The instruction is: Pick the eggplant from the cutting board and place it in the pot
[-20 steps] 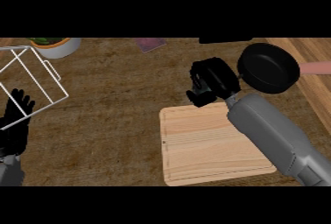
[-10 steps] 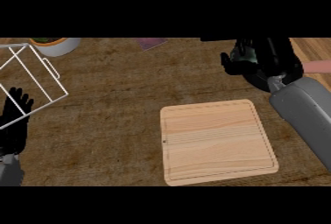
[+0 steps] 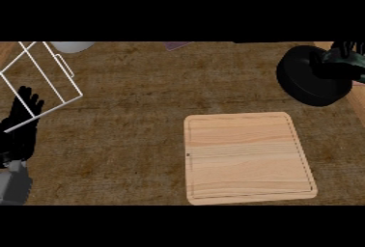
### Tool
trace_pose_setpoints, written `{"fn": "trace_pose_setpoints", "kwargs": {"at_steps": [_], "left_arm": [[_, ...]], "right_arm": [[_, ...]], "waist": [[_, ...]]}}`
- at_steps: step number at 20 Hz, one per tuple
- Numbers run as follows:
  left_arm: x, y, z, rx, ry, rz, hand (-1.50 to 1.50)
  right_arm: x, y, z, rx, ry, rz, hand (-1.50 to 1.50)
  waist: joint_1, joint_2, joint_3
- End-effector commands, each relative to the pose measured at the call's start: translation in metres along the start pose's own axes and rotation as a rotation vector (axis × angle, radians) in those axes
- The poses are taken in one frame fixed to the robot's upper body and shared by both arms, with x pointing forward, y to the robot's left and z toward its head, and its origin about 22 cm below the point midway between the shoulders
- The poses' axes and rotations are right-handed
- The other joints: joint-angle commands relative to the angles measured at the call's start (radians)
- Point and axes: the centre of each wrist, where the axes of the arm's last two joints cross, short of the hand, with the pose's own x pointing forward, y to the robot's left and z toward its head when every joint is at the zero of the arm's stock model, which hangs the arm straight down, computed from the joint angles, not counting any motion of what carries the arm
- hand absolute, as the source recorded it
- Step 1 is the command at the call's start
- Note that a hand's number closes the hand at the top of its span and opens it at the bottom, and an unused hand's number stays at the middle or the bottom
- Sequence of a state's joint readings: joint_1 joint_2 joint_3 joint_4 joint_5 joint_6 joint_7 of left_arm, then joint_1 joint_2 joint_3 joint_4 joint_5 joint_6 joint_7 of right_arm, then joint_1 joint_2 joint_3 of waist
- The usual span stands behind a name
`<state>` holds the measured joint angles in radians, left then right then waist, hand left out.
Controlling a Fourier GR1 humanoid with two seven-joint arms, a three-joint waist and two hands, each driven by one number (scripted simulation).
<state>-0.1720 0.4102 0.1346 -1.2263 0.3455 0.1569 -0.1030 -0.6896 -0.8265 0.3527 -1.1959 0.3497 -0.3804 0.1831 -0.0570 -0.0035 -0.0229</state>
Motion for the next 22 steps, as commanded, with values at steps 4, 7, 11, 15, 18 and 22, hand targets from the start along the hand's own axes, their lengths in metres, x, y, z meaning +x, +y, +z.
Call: {"fn": "trace_pose_setpoints", "kwargs": {"at_steps": [4, 7, 11, 15, 18, 22], "left_arm": [[0.047, -0.068, -0.012, -0.215, -0.197, 0.053, 0.00], [0.058, -0.074, -0.015, -0.216, -0.209, 0.053, 0.00], [0.054, -0.079, -0.016, -0.232, -0.215, 0.061, 0.00], [0.063, -0.084, -0.020, -0.249, -0.217, 0.062, 0.00], [0.053, -0.088, -0.014, -0.272, -0.221, 0.080, 0.00], [0.063, -0.090, -0.023, -0.267, -0.237, 0.076, 0.00]], "right_arm": [[-0.060, -0.041, 0.002, -0.044, 0.070, 0.017, 1.50], [-0.081, -0.033, 0.010, -0.014, 0.067, -0.005, 1.50], [-0.108, -0.038, 0.012, -0.010, 0.085, 0.001, 1.50], [-0.117, -0.034, 0.009, -0.012, 0.094, 0.015, 1.50], [-0.136, -0.031, 0.017, 0.018, 0.126, 0.037, 1.50], [-0.154, -0.005, 0.034, 0.183, 0.201, -0.016, 1.50]], "waist": [[0.028, 0.001, 0.026], [0.044, 0.004, 0.028], [0.068, 0.013, 0.027], [0.084, 0.012, 0.027], [0.094, 0.014, 0.027], [0.106, 0.024, 0.030]]}}
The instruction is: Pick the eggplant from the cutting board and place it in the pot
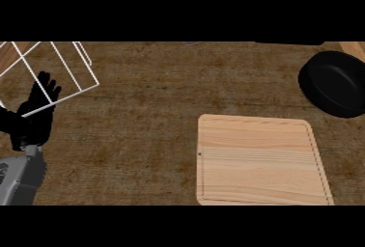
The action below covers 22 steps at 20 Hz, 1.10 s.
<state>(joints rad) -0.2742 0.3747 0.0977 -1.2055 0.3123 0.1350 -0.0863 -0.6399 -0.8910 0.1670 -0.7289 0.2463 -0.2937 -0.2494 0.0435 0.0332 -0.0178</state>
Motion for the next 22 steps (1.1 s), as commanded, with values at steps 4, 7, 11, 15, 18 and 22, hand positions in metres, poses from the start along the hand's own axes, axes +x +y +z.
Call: {"fn": "trace_pose_setpoints", "kwargs": {"at_steps": [4, 7, 11, 15, 18, 22], "left_arm": [[0.047, -0.070, -0.016, -0.170, -0.188, 0.066, 0.00], [0.040, -0.063, -0.009, -0.182, -0.192, 0.045, 0.00], [0.038, -0.059, -0.010, -0.174, -0.181, 0.046, 0.00], [0.038, -0.061, -0.011, -0.178, -0.171, 0.063, 0.00], [0.040, -0.060, -0.011, -0.166, -0.168, 0.053, 0.00], [0.041, -0.052, -0.011, -0.168, -0.178, 0.044, 0.00]], "right_arm": [[-0.010, 0.027, 0.001, 0.204, 0.081, -0.176, -1.50], [-0.017, 0.029, 0.005, 0.268, 0.002, -0.187, -1.50], [-0.001, 0.034, -0.008, 0.175, -0.081, -0.312, -1.50], [0.004, 0.022, -0.021, 0.101, -0.090, -0.478, -1.50], [-0.020, 0.002, -0.015, 0.060, 0.002, -0.583, -1.50], [-0.031, 0.003, -0.011, -0.011, 0.065, -0.731, -1.50]], "waist": [[0.004, -0.011, 0.025], [0.007, -0.019, 0.025], [0.002, -0.023, 0.025], [-0.003, -0.025, 0.024], [-0.018, -0.027, 0.025], [-0.013, -0.025, 0.026]]}}
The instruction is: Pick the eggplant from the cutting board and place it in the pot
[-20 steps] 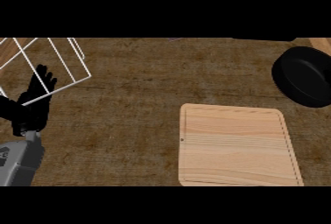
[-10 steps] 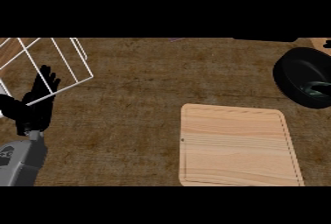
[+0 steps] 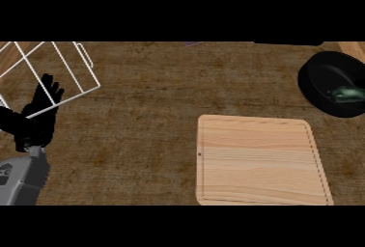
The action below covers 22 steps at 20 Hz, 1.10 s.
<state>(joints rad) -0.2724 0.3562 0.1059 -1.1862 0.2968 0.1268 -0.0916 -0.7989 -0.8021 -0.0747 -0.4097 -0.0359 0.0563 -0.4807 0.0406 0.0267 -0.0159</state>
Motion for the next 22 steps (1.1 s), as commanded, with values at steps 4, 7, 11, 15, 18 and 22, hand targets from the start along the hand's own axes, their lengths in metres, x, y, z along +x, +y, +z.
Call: {"fn": "trace_pose_setpoints", "kwargs": {"at_steps": [4, 7, 11, 15, 18, 22], "left_arm": [[0.048, -0.050, -0.011, -0.164, -0.192, 0.053, 0.00], [0.043, -0.045, -0.007, -0.163, -0.195, 0.037, 0.00], [0.040, -0.037, -0.011, -0.155, -0.193, 0.039, 0.00], [0.037, -0.040, -0.007, -0.158, -0.196, 0.050, 0.00], [0.046, -0.052, -0.011, -0.159, -0.206, 0.052, 0.00], [0.048, -0.042, -0.018, -0.132, -0.206, 0.042, 0.00]], "right_arm": [[-0.008, -0.037, 0.009, -0.127, 0.015, -0.205, -1.50], [-0.013, -0.064, 0.021, -0.163, 0.001, -0.225, -1.50], [-0.019, -0.081, 0.031, -0.216, -0.023, -0.278, -1.50], [-0.033, -0.104, 0.056, -0.222, 0.007, -0.282, -1.50], [-0.031, -0.115, 0.059, -0.239, -0.005, -0.272, -1.50], [-0.035, -0.133, 0.074, -0.239, -0.022, -0.290, -1.50]], "waist": [[-0.011, -0.017, 0.024], [-0.007, -0.015, 0.025], [-0.003, -0.005, 0.026], [-0.008, -0.005, 0.028], [-0.008, -0.003, 0.030], [-0.025, 0.000, 0.031]]}}
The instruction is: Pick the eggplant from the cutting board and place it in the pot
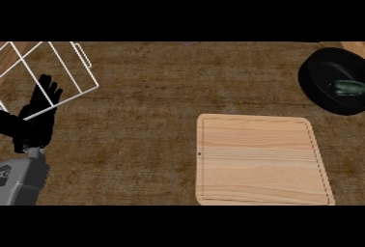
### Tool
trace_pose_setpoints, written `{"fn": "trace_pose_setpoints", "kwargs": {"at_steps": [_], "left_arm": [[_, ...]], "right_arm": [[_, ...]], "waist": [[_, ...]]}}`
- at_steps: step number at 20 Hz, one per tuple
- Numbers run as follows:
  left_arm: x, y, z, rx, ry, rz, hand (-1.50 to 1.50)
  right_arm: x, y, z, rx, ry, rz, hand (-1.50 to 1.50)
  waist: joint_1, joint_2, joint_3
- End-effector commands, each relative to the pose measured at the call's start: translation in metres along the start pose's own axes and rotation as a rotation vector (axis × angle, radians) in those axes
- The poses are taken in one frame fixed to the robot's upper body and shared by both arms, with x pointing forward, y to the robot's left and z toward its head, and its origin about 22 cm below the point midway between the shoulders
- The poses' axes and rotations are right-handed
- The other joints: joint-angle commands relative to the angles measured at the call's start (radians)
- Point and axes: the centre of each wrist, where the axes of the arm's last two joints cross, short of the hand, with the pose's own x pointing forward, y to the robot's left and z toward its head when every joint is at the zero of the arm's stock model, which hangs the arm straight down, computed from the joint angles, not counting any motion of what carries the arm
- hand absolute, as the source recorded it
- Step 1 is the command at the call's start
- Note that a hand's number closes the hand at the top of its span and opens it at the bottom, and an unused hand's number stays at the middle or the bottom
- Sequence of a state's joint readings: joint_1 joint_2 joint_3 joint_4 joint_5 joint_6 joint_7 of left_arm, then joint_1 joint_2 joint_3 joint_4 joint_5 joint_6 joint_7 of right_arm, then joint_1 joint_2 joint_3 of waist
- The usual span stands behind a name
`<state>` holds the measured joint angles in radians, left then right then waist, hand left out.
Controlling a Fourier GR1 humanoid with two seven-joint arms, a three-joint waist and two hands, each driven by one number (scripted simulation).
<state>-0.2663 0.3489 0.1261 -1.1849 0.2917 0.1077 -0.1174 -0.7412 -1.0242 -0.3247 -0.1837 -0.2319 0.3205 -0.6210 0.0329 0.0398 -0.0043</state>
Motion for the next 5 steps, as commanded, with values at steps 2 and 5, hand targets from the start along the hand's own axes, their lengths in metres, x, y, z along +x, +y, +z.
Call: {"fn": "trace_pose_setpoints", "kwargs": {"at_steps": [2, 5], "left_arm": [[0.042, -0.051, -0.013, -0.155, -0.177, 0.049, 0.00], [0.042, -0.041, -0.014, -0.159, -0.179, 0.044, 0.00]], "right_arm": [[-0.005, -0.025, 0.019, -0.019, 0.006, -0.009, -1.50], [0.000, -0.041, 0.025, -0.031, -0.005, 0.017, -1.50]], "waist": [[-0.009, -0.018, 0.019], [-0.004, -0.015, 0.021]]}}
